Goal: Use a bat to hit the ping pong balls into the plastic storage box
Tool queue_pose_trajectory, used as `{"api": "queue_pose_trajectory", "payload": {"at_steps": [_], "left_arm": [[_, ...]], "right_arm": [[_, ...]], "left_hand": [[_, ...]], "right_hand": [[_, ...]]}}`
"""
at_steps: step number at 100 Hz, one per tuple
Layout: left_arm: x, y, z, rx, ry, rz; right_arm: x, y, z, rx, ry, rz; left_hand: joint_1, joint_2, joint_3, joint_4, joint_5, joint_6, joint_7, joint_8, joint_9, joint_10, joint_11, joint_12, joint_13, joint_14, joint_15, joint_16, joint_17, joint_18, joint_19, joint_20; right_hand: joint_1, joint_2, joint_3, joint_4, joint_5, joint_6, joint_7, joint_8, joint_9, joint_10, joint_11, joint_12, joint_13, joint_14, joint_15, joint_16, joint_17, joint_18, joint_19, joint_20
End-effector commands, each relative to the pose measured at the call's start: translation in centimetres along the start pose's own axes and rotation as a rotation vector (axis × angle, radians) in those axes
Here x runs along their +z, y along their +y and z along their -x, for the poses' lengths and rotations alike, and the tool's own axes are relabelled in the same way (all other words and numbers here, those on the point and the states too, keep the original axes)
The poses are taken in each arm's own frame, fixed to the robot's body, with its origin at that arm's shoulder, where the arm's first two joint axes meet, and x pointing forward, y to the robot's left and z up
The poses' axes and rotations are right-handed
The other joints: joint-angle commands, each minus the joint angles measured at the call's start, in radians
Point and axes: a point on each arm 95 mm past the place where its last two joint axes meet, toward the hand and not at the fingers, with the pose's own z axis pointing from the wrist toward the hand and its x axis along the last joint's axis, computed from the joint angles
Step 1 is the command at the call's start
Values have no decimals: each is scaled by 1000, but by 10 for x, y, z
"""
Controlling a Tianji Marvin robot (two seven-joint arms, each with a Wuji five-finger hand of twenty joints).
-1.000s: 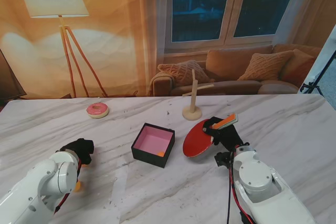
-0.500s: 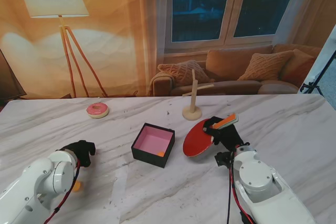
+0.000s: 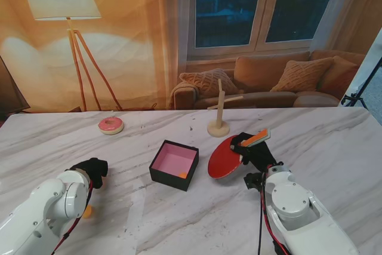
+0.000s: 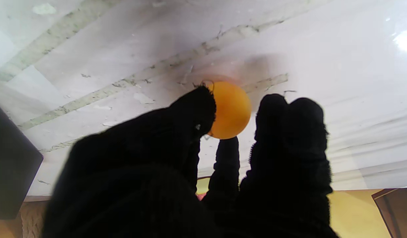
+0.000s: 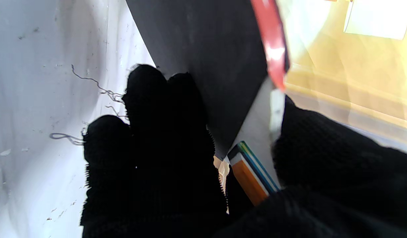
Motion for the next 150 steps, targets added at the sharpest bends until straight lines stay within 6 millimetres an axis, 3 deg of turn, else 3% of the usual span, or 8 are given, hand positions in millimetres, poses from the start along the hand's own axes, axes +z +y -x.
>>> {"api": "queue_pose_trajectory", "payload": {"at_steps": [1, 30, 92, 96, 103, 114, 127, 150], "left_arm": [[1, 3, -1, 7, 0, 13], [2, 3, -1, 7, -25, 14], [13, -12, -3, 7, 9, -62], [12, -14, -3, 4, 14, -66], [10, -17, -2, 9, 29, -78], [4, -21, 4, 43, 54, -90], [-5, -22, 12, 84, 74, -72], [-15, -11, 25, 120, 106, -30]], "right_arm": [[1, -2, -1, 1, 4, -10], [0, -2, -2, 3, 6, -7], [0, -2, -3, -1, 4, -5], [0, -2, -3, 0, 4, -5], [0, -2, -3, -1, 4, -4], [0, -2, -3, 0, 4, -3], [-1, -2, -3, -1, 2, -3], [-1, -2, -3, -4, -3, -11]], "left_hand": [[67, -48, 22, -44, 17, 23, 31, 20, 29, 17, 29, 24, 61, 29, 7, 27, 48, -123, 63, -108], [148, -57, -8, -55, 137, 32, 139, 17, 199, 15, 62, 182, 146, -6, -43, 37, 99, -131, 100, -271], [127, -99, 40, -54, 244, -13, 290, -37, 388, -23, 4, 291, 188, 25, 13, 18, 147, -113, 147, -254], [113, -96, 46, -54, 237, -10, 290, -42, 382, -16, 3, 295, 173, 34, 26, 28, 131, -111, 159, -225], [57, -84, 63, -54, 218, -10, 251, -73, 342, -14, 14, 246, 107, 45, 40, 22, 80, -105, 102, -45], [-14, -72, 43, -52, 176, -14, 149, -84, 247, -31, 26, 49, -43, 50, 46, -43, -54, -71, 35, 51], [-128, 22, 36, 54, 121, -7, -36, -108, 146, -43, -64, -69, -171, 58, -40, -80, -218, -23, -57, 86], [-228, 43, -60, 55, -34, -40, -289, -198, -5, -79, -208, -171, -291, 58, -174, -132, -424, 60, -185, 93]], "right_hand": [[113, 98, 111, 26, 195, -61, 106, 44, 26, -209, -13, 4, -43, -86, -25, -1, -5, -44, -1, 14], [112, 97, 111, 26, 195, -61, 106, 44, 27, -209, -11, 4, -41, -87, -23, -1, -4, -45, 0, 14], [112, 97, 111, 26, 197, -61, 106, 43, 28, -207, -9, 2, -42, -87, -22, -1, -5, -46, 1, 14], [112, 97, 111, 26, 197, -61, 106, 43, 28, -207, -9, 3, -43, -87, -22, -1, -5, -45, 2, 14], [113, 97, 112, 26, 197, -61, 106, 43, 27, -207, -9, 2, -43, -86, -22, -1, -5, -47, 1, 14], [112, 97, 112, 26, 196, -61, 105, 43, 28, -206, -9, 2, -42, -86, -22, -1, -6, -46, 1, 14], [112, 97, 112, 26, 196, -60, 106, 42, 29, -206, -8, 2, -42, -86, -21, -1, -5, -47, 1, 14], [113, 96, 112, 26, 196, -60, 106, 42, 28, -205, -9, 2, -43, -86, -21, -1, -7, -46, 1, 14]]}}
